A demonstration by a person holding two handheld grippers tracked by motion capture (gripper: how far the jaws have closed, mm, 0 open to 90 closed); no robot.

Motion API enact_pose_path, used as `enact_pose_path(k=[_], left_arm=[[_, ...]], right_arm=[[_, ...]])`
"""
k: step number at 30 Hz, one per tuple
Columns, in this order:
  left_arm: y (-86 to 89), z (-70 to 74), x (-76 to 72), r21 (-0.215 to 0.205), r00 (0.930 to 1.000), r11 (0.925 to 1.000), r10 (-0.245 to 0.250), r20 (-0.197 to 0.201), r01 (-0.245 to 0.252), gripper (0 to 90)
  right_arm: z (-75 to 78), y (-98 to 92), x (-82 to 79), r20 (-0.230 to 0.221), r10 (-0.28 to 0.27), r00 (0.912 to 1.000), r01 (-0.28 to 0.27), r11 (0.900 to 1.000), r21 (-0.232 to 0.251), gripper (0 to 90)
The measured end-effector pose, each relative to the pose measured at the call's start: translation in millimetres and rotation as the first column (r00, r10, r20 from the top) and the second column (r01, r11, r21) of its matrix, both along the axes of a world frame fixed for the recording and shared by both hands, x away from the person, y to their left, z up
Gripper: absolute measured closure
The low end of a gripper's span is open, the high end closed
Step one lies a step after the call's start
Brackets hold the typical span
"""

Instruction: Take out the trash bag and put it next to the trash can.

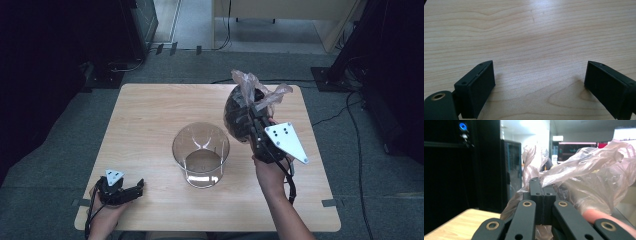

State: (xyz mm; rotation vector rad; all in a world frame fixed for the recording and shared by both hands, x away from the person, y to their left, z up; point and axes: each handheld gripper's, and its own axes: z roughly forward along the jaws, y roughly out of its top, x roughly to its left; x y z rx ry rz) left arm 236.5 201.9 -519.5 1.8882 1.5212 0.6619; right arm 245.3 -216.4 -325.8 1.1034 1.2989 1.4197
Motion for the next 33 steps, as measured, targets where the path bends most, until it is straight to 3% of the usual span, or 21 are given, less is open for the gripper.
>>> enact_pose_path(k=[9, 14, 18, 27, 31, 33], left_arm=[[-0.1, -0.1, 0.0, -0.001, 1.0, 1.0, 0.001, 0.001, -0.001, 9.4], [0.0, -0.1, 0.0, -0.001, 1.0, 1.0, 0.001, 0.001, -0.001, 9.4], [0.0, -0.1, 0.0, -0.001, 1.0, 1.0, 0.0, 0.001, 0.0, 9.4], [0.0, -0.1, 0.0, 0.0, 1.0, 1.0, 0.0, 0.001, 0.0, 9.4], [0.0, -0.1, 0.1, 0.0, 1.0, 1.0, 0.0, 0.001, 0.0, 9.3], [0.0, -0.1, 0.2, 0.0, 1.0, 1.0, -0.001, 0.001, 0.001, 9.3]], right_arm=[[-49.7, -1.3, 44.8, -0.116, -0.04, 0.9925, 0.036, 0.999, -0.033, 90.0], [-71.5, 6.1, 68.4, -0.158, 0.009, 0.9873, -0.015, 0.999, -0.041, 90.0], [-81.9, 12.2, 77.8, -0.142, 0.082, 0.9864, -0.086, 0.996, -0.022, 90.0], [-121.4, -5.3, 81.9, -0.23, 0.191, 0.9544, -0.187, 0.982, 0.037, 90.0], [-130.5, -12.0, 74.8, -0.243, 0.253, 0.9365, -0.253, 0.967, 0.031, 90.0], [-132.1, -14.2, 72.0, -0.25, 0.265, 0.9311, -0.267, 0.963, 0.029, 84.0]])
